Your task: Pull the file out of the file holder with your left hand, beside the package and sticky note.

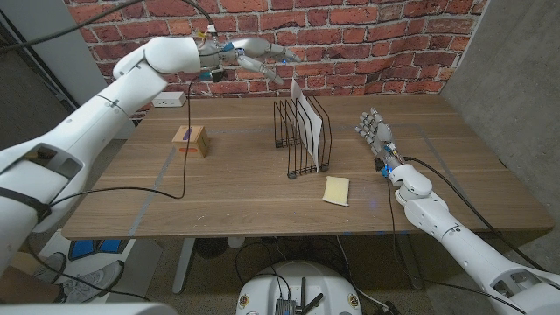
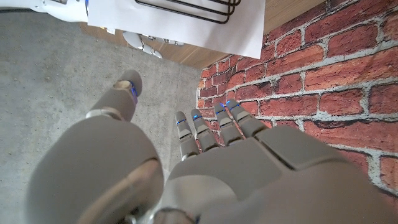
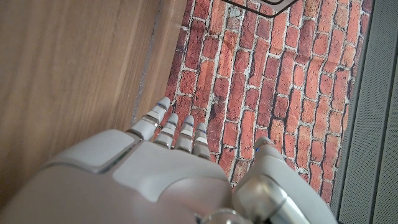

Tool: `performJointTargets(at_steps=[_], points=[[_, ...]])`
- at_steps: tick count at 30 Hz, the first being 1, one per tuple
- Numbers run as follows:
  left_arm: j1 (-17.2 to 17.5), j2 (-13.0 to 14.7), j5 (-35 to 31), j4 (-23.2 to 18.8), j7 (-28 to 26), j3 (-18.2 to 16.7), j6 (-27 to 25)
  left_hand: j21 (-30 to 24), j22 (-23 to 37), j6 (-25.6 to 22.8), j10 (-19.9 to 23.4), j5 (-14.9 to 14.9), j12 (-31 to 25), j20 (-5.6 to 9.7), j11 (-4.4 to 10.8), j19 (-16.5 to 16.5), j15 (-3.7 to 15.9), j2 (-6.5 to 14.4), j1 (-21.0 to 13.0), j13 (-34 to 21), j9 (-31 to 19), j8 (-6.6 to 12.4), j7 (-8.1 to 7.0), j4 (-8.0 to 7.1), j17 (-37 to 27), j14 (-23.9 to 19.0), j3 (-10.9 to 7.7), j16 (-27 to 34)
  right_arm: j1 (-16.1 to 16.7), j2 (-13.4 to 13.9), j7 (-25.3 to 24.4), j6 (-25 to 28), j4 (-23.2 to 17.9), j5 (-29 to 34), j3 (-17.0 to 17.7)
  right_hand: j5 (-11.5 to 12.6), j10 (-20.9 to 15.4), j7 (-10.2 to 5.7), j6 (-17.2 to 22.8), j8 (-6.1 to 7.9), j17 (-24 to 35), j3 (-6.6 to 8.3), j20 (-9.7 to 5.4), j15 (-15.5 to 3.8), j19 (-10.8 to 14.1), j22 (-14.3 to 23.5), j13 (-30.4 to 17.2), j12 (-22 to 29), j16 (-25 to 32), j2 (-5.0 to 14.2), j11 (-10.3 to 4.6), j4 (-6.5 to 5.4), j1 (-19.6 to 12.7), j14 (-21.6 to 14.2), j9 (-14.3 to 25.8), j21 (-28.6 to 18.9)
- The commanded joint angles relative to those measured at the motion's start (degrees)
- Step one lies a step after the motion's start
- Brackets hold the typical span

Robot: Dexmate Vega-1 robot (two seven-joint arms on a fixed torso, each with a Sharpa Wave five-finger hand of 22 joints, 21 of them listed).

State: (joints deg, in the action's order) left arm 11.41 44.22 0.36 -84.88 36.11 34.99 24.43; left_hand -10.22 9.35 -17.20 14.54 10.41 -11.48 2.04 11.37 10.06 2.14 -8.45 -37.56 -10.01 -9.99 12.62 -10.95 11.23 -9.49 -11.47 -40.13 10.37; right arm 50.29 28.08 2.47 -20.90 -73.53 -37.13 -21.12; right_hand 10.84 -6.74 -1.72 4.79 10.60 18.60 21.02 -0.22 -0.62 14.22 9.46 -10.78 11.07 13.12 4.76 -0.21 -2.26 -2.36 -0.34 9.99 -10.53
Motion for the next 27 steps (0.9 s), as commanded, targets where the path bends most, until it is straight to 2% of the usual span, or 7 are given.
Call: performJointTargets(at_steps=[1,15,23,27], points=[[-5.81,-0.15,-3.31,0.91,7.78,2.61,2.85,-0.30,0.08,-0.67,0.52,0.51,-0.19,6.98,0.17,0.49,10.31,0.05,-1.72,-0.13,-0.30,-0.07,0.10,-0.04,-0.08,-0.71,-0.10,-0.17,-0.34,-0.32,-0.24,-0.01,0.43,0.10,-0.09,0.40,-0.53,-0.20,0.55,0.20,0.08,0.21,-0.11,-0.15,0.29,0.19,-0.11,0.14,0.15,2.18,-0.04,0.47,-0.30,-0.46,0.21,-0.38],[-11.09,-1.05,-8.50,1.53,13.97,5.28,7.33,-0.18,0.08,-0.61,0.63,0.76,0.14,6.90,0.24,0.41,10.42,0.24,-6.54,-0.14,-0.33,-0.53,0.34,-0.09,-0.07,-0.56,-0.50,-0.33,-0.17,-0.52,-0.65,0.48,-0.07,0.00,-0.23,0.34,-0.55,-0.23,0.62,0.21,0.07,0.16,0.00,-0.05,0.33,0.19,-0.12,0.14,0.19,2.29,-0.09,0.46,-0.21,-0.48,0.22,-0.37],[-12.25,-1.39,-12.61,1.48,12.68,5.30,11.79,-0.03,0.08,-0.32,0.42,0.90,0.29,6.97,0.23,-0.08,10.46,0.55,-8.71,-0.15,-0.36,-0.79,0.40,-0.14,-0.07,-0.30,-0.68,-0.40,0.22,-0.60,-1.20,0.82,-0.76,0.06,-0.34,0.33,-0.53,-0.19,0.65,0.22,0.07,0.13,0.02,-0.01,0.34,0.19,-0.12,0.13,0.22,2.32,-0.03,0.44,-0.16,-0.51,0.22,-0.37],[-13.51,-1.96,-13.84,2.02,14.06,6.22,13.44,0.07,0.09,-0.30,0.47,0.94,0.29,6.63,0.39,-0.65,10.46,0.73,-9.96,-0.15,-0.37,-0.86,0.24,-0.18,-0.07,-0.20,-0.72,-0.40,0.43,-0.55,-1.62,1.03,-1.19,0.23,-0.41,0.32,-0.55,-0.16,0.66,0.22,0.07,0.11,0.03,0.04,0.36,0.20,-0.12,0.14,0.23,2.33,-0.02,0.43,-0.13,-0.54,0.22,-0.37]])
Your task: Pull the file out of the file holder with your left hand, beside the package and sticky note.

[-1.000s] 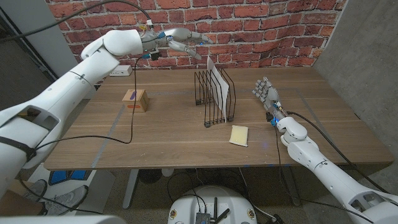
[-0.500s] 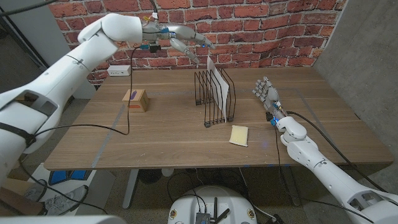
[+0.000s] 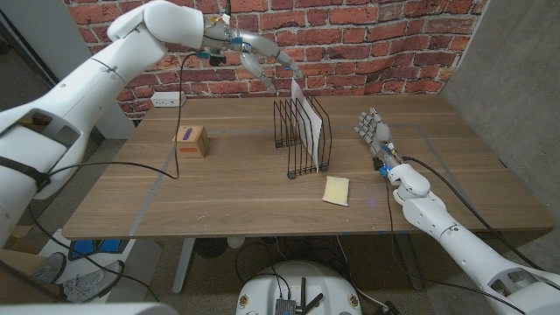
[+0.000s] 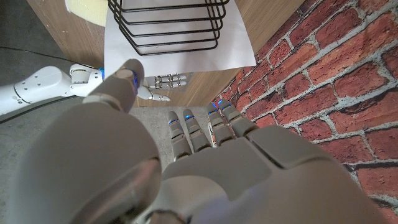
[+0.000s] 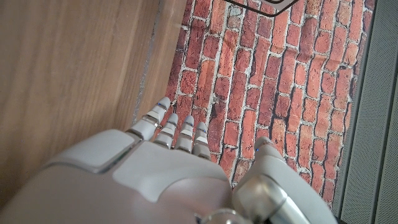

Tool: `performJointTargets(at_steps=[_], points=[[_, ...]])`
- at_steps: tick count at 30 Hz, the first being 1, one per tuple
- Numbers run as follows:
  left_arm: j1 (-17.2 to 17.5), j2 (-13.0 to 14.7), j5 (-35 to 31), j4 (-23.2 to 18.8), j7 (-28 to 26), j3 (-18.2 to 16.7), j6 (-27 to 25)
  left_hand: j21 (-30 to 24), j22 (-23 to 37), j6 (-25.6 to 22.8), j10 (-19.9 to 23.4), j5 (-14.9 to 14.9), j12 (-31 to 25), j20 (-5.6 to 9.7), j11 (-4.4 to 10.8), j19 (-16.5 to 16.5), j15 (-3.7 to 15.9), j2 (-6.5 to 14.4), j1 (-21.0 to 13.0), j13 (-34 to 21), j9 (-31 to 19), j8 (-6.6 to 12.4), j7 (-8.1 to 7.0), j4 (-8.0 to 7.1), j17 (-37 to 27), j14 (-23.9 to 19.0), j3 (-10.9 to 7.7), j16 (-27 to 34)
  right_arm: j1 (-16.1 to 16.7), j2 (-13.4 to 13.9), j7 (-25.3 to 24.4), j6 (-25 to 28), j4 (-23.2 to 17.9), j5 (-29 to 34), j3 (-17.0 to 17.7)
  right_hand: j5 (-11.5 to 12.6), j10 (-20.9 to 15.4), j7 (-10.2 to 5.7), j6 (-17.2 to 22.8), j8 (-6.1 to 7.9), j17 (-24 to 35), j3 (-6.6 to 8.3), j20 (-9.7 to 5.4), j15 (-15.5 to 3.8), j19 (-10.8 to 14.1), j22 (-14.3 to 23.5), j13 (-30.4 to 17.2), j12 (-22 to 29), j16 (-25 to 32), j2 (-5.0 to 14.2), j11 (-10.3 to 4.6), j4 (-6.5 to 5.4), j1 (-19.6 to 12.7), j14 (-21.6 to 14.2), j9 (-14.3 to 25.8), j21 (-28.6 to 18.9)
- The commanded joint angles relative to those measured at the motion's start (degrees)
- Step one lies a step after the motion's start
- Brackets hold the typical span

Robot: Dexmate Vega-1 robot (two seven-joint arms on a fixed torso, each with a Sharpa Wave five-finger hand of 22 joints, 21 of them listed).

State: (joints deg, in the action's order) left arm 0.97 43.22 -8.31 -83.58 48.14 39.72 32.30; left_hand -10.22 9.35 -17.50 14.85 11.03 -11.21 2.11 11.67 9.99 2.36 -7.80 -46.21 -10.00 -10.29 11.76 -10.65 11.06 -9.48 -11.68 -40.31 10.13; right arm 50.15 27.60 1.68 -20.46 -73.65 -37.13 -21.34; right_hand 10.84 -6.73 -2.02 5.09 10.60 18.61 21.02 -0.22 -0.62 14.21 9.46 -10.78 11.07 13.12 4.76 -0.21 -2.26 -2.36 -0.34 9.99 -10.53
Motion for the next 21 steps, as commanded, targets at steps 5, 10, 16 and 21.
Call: performJointTargets(at_steps=[5,10,16,21], points=[[-4.47,-1.82,-6.35,1.80,2.94,2.32,8.05,-0.03,0.11,0.27,-0.04,0.34,0.12,6.73,0.18,-0.63,10.26,0.33,-2.62,-0.17,-0.10,-0.15,-0.47,-0.07,-0.11,-0.06,-0.55,-0.10,1.13,0.11,-1.49,0.93,-1.96,0.32,-0.16,0.31,-0.59,0.12,0.39,0.23,0.06,0.10,0.04,0.02,0.37,0.20,-0.12,0.15,0.24,2.37,-0.04,0.43,-0.12,-0.53,0.23,-0.37],[-6.03,-2.60,-7.84,2.30,4.12,3.17,9.87,0.06,0.11,0.52,-0.16,0.14,0.15,6.90,0.15,-1.42,10.19,-0.16,-3.80,-0.17,-0.11,-0.26,-0.74,-0.16,-0.09,0.31,0.07,-0.19,1.72,0.27,-1.96,1.15,-2.69,0.33,-0.11,0.30,-0.56,0.14,0.38,0.22,0.05,0.08,0.07,0.04,0.39,0.20,-0.12,0.14,0.24,2.36,-0.04,0.43,-0.10,-0.50,0.23,-0.37],[-7.23,-3.54,-9.35,3.33,4.28,3.85,12.37,0.09,0.11,0.80,-0.59,-0.01,0.29,6.92,0.18,-1.91,10.17,-0.56,-4.41,-0.17,-0.10,-0.34,-0.82,-0.26,-0.08,0.67,0.70,-0.24,2.11,0.36,-2.25,1.27,-3.17,0.28,-0.05,0.29,-0.52,0.10,0.34,0.20,0.05,0.06,0.09,0.05,0.38,0.20,-0.13,0.12,0.25,2.36,-0.04,0.43,-0.08,-0.52,0.23,-0.36],[-8.05,-4.19,-11.13,4.07,3.89,4.33,14.45,-0.02,0.10,1.52,-0.80,-0.21,0.31,7.31,0.16,-2.12,10.12,-1.30,-4.87,-0.17,-0.08,-0.53,-0.96,-0.34,-0.08,1.02,1.75,-0.24,2.33,0.51,-2.36,1.39,-3.48,0.28,-0.02,0.28,-0.55,0.12,0.32,0.20,0.05,0.03,0.11,-0.01,0.36,0.20,-0.13,0.14,0.24,2.36,-0.04,0.42,-0.04,-0.47,0.23,-0.35]])
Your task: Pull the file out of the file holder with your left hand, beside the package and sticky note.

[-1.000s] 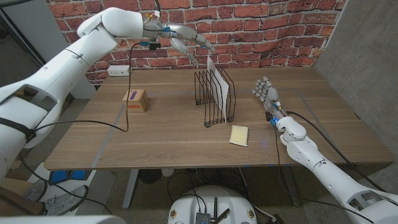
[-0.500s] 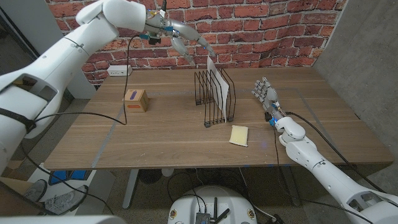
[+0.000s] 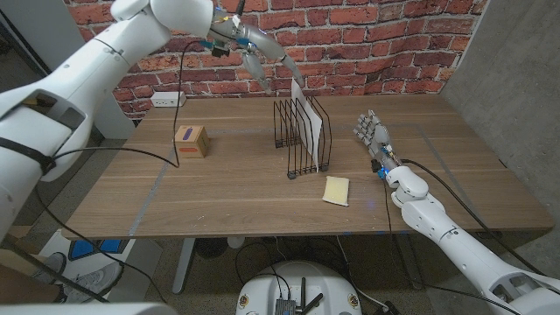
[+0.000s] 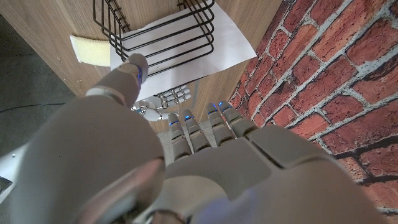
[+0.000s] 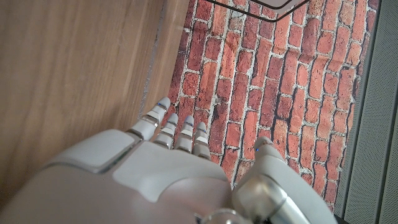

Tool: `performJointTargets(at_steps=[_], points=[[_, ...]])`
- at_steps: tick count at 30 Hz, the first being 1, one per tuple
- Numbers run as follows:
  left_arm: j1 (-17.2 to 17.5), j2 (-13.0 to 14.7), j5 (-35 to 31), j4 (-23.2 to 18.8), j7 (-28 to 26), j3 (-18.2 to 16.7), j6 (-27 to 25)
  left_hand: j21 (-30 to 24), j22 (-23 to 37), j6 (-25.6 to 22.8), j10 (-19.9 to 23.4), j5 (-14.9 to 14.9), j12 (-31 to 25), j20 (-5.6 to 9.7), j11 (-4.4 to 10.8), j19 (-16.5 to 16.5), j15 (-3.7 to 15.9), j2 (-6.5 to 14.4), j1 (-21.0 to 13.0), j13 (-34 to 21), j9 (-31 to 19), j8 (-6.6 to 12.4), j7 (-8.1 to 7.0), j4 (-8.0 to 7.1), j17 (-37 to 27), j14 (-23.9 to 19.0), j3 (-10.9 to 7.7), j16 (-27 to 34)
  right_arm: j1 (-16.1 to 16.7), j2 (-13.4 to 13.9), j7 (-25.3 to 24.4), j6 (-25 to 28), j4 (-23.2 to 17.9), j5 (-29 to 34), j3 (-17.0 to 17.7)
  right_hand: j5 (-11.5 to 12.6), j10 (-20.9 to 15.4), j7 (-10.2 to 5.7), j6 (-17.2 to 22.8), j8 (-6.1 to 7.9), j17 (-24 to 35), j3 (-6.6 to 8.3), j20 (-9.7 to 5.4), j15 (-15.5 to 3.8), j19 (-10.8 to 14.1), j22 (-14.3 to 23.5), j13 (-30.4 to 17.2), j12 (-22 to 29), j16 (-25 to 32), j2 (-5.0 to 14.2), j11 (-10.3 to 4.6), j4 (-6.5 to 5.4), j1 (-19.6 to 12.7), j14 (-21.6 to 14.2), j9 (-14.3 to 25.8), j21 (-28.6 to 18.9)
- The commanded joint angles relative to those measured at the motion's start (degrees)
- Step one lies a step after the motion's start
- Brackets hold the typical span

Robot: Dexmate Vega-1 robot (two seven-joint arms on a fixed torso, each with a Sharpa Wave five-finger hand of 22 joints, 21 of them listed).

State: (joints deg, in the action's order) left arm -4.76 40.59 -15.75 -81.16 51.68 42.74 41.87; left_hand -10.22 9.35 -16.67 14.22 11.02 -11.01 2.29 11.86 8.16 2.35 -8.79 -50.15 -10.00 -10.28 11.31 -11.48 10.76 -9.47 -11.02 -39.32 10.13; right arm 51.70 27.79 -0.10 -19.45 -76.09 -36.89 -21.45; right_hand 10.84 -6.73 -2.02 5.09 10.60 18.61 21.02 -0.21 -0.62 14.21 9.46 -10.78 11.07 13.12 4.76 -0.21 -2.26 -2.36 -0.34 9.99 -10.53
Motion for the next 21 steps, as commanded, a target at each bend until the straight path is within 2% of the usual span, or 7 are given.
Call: performJointTargets(at_steps=[1,7,8,14,21], points=[[-2.44,-1.69,-3.92,1.80,0.24,1.38,5.28,-0.02,0.10,0.72,-0.17,-0.21,0.11,7.15,-0.03,-0.30,10.12,-0.33,-0.95,-0.17,-0.09,-0.08,-0.15,-0.04,-0.09,0.37,0.80,-0.24,0.83,0.34,-0.59,0.38,-1.09,0.04,0.11,0.28,-0.54,0.12,0.33,0.19,0.04,0.02,0.11,-0.02,0.36,0.20,-0.13,0.13,0.24,2.36,-0.03,0.42,-0.04,-0.45,0.23,-0.35],[-3.17,-2.68,-6.47,2.70,-0.94,1.97,7.78,0.04,0.10,0.81,-0.27,-0.28,0.11,7.59,-0.01,-0.73,10.13,-0.52,-1.38,-0.16,-0.08,-0.01,-0.14,-0.12,-0.10,0.49,1.57,-0.19,1.14,0.57,-0.65,0.51,-1.51,-0.01,0.18,0.27,-0.52,0.17,0.33,0.20,0.03,0.00,0.11,-0.02,0.32,0.20,-0.13,0.13,0.24,2.36,-0.03,0.43,-0.03,-0.45,0.23,-0.32],[-3.29,-2.90,-6.86,2.98,-1.20,2.08,8.21,0.28,0.09,0.81,-0.05,-0.27,-0.01,7.76,-0.06,-1.93,10.12,-0.37,-1.92,-0.16,-0.07,0.05,0.05,-0.19,-0.10,0.48,2.12,-0.14,1.22,0.64,-0.65,0.52,-1.61,0.00,0.19,0.27,-0.53,0.16,0.32,0.19,0.03,0.00,0.11,-0.02,0.35,0.20,-0.13,0.13,0.24,2.36,-0.04,0.43,-0.03,-0.44,0.23,-0.34],[-3.62,-4.20,-9.23,4.56,-3.42,2.61,10.65,0.14,0.07,0.53,0.29,-0.26,-0.14,8.23,-0.12,-2.27,10.01,-0.07,-2.55,-0.15,-0.05,0.18,1.03,-0.30,-0.10,0.07,2.72,0.01,1.75,0.93,-0.69,0.55,-2.27,-0.13,0.34,0.27,-0.53,0.17,0.32,0.19,0.03,-0.02,0.14,0.00,0.33,0.20,-0.13,0.13,0.25,2.37,-0.05,0.43,-0.02,-0.43,0.23,-0.33],[-3.46,-5.05,-10.27,5.00,-4.92,2.96,11.33,0.09,0.06,1.73,-0.65,-0.26,0.19,8.54,-1.84,-2.80,9.92,0.26,-3.16,-0.11,-0.02,-0.28,2.49,-0.47,-0.04,-0.47,3.75,0.04,2.60,1.43,-0.78,0.70,-3.20,-0.43,0.64,0.26,-0.53,0.21,0.27,0.18,0.03,-0.04,0.15,0.00,0.35,0.20,-0.13,0.13,0.25,2.39,-0.06,0.43,0.01,-0.41,0.23,-0.33]])
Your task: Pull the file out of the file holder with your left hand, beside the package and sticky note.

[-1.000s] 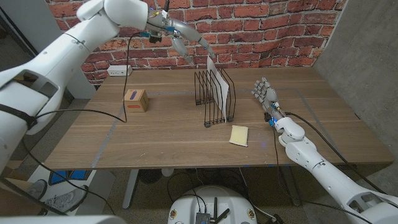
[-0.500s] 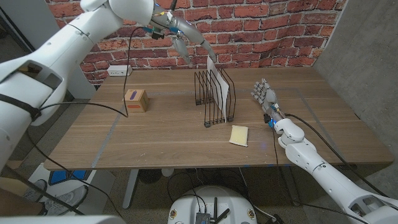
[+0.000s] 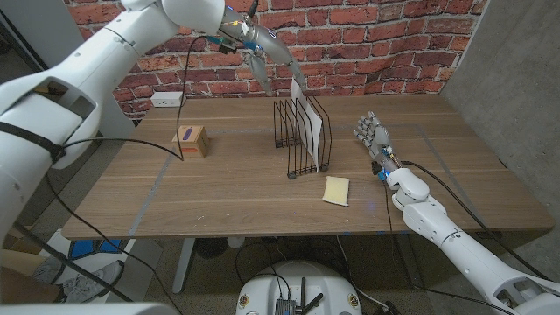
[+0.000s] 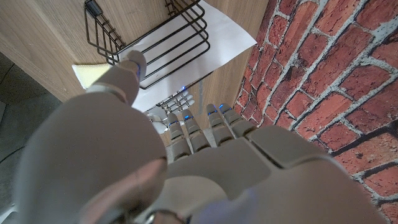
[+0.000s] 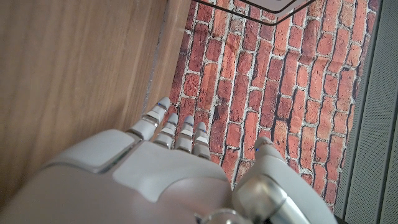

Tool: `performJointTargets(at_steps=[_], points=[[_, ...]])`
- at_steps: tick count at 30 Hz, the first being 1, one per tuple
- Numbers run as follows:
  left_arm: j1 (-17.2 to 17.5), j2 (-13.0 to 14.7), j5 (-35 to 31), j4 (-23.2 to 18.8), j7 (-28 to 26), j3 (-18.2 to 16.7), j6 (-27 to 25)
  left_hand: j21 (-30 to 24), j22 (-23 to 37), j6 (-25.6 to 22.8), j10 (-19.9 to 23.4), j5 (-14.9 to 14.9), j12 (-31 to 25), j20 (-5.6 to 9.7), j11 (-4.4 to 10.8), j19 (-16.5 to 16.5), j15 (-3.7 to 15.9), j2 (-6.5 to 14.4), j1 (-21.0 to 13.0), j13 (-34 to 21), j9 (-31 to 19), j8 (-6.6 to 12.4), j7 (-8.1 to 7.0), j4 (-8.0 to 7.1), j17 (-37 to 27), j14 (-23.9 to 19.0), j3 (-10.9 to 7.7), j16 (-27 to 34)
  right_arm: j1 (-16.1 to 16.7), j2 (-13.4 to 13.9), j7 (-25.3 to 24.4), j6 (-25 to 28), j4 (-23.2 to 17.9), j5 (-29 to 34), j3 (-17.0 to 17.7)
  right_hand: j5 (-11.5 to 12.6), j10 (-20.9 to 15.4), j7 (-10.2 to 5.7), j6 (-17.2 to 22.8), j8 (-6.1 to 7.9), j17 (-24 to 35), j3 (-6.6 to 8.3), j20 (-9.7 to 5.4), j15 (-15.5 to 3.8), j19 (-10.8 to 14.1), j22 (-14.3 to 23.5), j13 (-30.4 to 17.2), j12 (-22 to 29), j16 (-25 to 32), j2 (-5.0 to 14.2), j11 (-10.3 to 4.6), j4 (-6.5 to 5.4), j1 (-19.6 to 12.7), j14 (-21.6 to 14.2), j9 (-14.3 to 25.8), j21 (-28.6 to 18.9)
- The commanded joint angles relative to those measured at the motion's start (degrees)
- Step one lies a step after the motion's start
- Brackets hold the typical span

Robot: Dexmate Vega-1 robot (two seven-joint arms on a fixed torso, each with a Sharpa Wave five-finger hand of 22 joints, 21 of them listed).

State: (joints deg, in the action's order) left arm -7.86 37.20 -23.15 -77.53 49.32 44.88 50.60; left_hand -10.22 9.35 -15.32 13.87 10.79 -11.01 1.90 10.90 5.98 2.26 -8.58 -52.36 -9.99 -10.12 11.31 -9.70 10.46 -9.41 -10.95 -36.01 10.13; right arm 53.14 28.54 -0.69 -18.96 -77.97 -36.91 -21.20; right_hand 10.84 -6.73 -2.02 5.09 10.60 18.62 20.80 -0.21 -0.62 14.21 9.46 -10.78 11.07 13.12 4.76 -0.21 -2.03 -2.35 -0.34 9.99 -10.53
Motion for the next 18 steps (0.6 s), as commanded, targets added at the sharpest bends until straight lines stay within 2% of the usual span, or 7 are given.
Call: performJointTargets(at_steps=[1,8,15,18], points=[[-0.36,-1.75,-2.78,1.36,-2.46,0.92,2.47,0.09,0.06,0.67,-0.52,-0.03,0.26,9.01,-1.16,-0.70,10.01,0.06,-0.99,-0.11,-0.18,-0.38,0.97,-0.18,-0.09,-0.53,0.56,0.01,1.30,0.74,-0.23,0.21,-1.44,-0.44,0.44,0.26,-0.52,0.19,0.25,0.17,0.02,0.19,0.14,0.01,0.34,0.20,-0.13,0.13,0.25,2.38,-0.06,0.20,0.01,-0.41,0.23,-0.33],[-0.58,-2.56,-3.59,1.74,-2.19,1.85,1.75,0.12,0.06,0.80,-0.74,-0.04,0.27,9.05,-1.76,-1.03,9.91,0.12,-1.03,-0.10,-0.17,-0.35,1.41,-0.27,-0.07,-0.56,1.01,-0.02,1.80,1.11,-0.04,0.25,-1.90,-0.64,0.60,0.26,-0.52,0.16,0.29,0.19,0.01,0.16,0.14,-0.09,0.34,0.20,-0.13,0.13,0.25,2.38,-0.04,0.22,0.01,-0.38,0.23,-0.33],[-0.16,-3.12,-6.96,1.42,-5.11,1.82,1.68,0.01,0.06,0.34,-0.32,-0.04,0.05,8.76,-2.01,-1.04,9.76,0.50,-1.06,-0.08,-0.16,-0.15,1.91,-0.45,-0.05,-0.88,1.47,0.06,1.67,1.00,0.43,0.02,-1.53,-0.86,0.61,0.26,-0.52,0.17,0.34,0.21,-0.01,0.17,0.16,-0.06,0.29,0.21,-0.13,0.13,0.25,2.43,-0.02,0.25,-0.02,-0.37,0.23,-0.30],[0.47,-2.94,-7.97,0.77,-6.01,1.75,1.01,-0.20,0.06,-0.21,0.30,-0.02,-0.18,9.13,-2.33,-0.56,9.67,0.82,-1.14,-0.07,-0.16,0.03,2.14,-0.53,-0.04,-1.33,1.76,0.16,1.58,0.96,0.55,-0.04,-1.36,-0.89,0.61,0.26,-0.55,0.21,0.33,0.20,-0.01,0.16,0.17,-0.05,0.31,0.21,-0.13,0.14,0.27,2.42,-0.05,0.26,-0.02,-0.40,0.24,-0.31]])
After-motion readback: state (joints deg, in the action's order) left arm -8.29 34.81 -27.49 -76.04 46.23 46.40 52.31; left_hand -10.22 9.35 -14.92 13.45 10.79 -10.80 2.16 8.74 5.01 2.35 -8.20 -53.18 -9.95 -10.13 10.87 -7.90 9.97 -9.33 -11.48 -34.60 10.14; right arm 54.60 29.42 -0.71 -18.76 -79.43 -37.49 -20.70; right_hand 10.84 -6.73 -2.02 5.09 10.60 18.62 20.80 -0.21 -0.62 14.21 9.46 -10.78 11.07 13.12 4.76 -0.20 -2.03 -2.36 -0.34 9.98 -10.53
